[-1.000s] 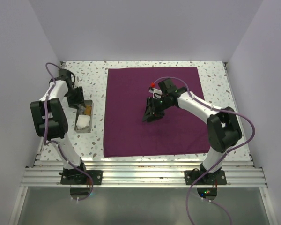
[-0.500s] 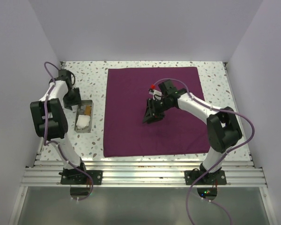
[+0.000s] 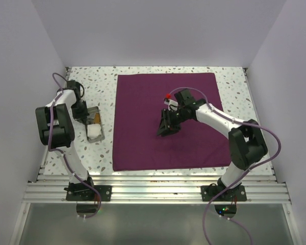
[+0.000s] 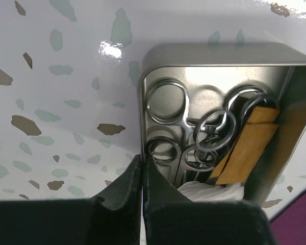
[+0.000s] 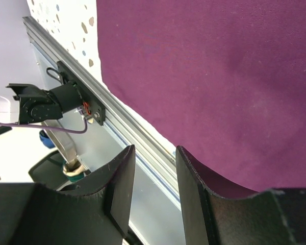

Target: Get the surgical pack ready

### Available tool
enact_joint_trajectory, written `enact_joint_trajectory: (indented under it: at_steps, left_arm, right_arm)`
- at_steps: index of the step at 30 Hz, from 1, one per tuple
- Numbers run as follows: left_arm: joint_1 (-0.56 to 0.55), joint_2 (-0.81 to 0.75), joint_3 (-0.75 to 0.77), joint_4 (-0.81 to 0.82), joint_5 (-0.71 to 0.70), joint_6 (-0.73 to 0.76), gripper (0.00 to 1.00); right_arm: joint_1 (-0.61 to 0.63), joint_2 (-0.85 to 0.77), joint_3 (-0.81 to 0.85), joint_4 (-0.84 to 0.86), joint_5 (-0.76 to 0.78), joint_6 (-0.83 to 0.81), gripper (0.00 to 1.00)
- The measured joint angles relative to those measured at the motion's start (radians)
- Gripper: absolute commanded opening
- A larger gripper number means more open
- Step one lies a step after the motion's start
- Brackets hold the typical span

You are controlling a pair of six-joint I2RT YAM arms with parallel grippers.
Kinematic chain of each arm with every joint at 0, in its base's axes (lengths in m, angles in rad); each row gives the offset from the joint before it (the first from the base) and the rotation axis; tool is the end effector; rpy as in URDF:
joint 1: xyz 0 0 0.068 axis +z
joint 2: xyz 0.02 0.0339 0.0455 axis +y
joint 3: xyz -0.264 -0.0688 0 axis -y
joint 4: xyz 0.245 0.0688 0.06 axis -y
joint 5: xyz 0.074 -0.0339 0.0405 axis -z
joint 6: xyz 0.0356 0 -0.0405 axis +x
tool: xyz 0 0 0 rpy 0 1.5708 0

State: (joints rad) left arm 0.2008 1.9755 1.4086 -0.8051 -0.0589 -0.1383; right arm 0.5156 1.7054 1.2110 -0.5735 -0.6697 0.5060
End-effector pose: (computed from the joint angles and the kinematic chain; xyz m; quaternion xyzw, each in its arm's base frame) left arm 0.3763 0.0787 0.1678 -0.1707 0.9799 0.0324 0.0982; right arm 0.2925 0.1911 0.2224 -0.0862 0.9144 0.3925 0.0494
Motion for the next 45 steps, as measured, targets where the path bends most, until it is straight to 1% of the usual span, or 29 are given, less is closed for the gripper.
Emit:
enact_joint_trajectory:
  at_steps: [10,14,17,20,22,25,28,32,36,41,42,44,45]
  left_arm:
    - [0.0,-0.005,0.0,-0.008,0.023,-0.005,0.0]
    - [-0.005,-0.037,0.0,-0.027,0.065,-0.021,0.0]
    - [-0.037,-0.084,-0.001,-0.036,0.079,-0.042,0.0]
    - [-0.113,-0.13,-0.001,-0.045,0.095,-0.065,0.0]
    - [-0.188,-0.147,0.002,-0.049,0.109,-0.088,0.0]
    - [-0.311,-0.146,0.018,-0.05,0.137,-0.122,0.0]
    - [-0.424,-0.123,0.066,-0.06,0.169,-0.161,0.0]
    - [-0.535,-0.033,0.184,-0.055,0.208,-0.206,0.0]
    - [-0.621,0.101,0.329,-0.053,0.239,-0.237,0.0]
    - [-0.687,0.279,0.491,-0.056,0.277,-0.246,0.0]
    - [-0.695,0.314,0.517,-0.057,0.288,-0.246,0.01]
    - [-0.701,0.354,0.539,-0.068,0.302,-0.245,0.12]
    - [-0.7,0.363,0.549,-0.076,0.316,-0.243,0.27]
  right_arm:
    - [0.0,-0.018,-0.005,0.005,0.004,0.007,0.41]
    - [-0.001,-0.031,-0.005,-0.001,0.01,0.006,0.41]
    - [-0.01,-0.041,-0.005,-0.006,0.009,0.006,0.41]
    - [-0.032,-0.047,-0.004,-0.017,0.007,0.002,0.41]
    - [-0.062,-0.049,-0.004,-0.034,0.008,-0.003,0.42]
    - [-0.137,-0.058,-0.005,-0.061,0.017,-0.009,0.42]
    - [-0.227,-0.071,-0.016,-0.076,0.029,-0.018,0.41]
    - [-0.318,-0.082,-0.048,-0.103,0.052,-0.037,0.42]
    - [-0.359,-0.087,-0.085,-0.123,0.066,-0.045,0.42]
    - [-0.386,-0.092,-0.097,-0.145,0.117,-0.059,0.42]
    - [-0.391,-0.092,-0.097,-0.148,0.13,-0.063,0.42]
    - [-0.4,-0.088,-0.097,-0.156,0.148,-0.068,0.42]
    - [-0.403,-0.086,-0.097,-0.159,0.156,-0.07,0.42]
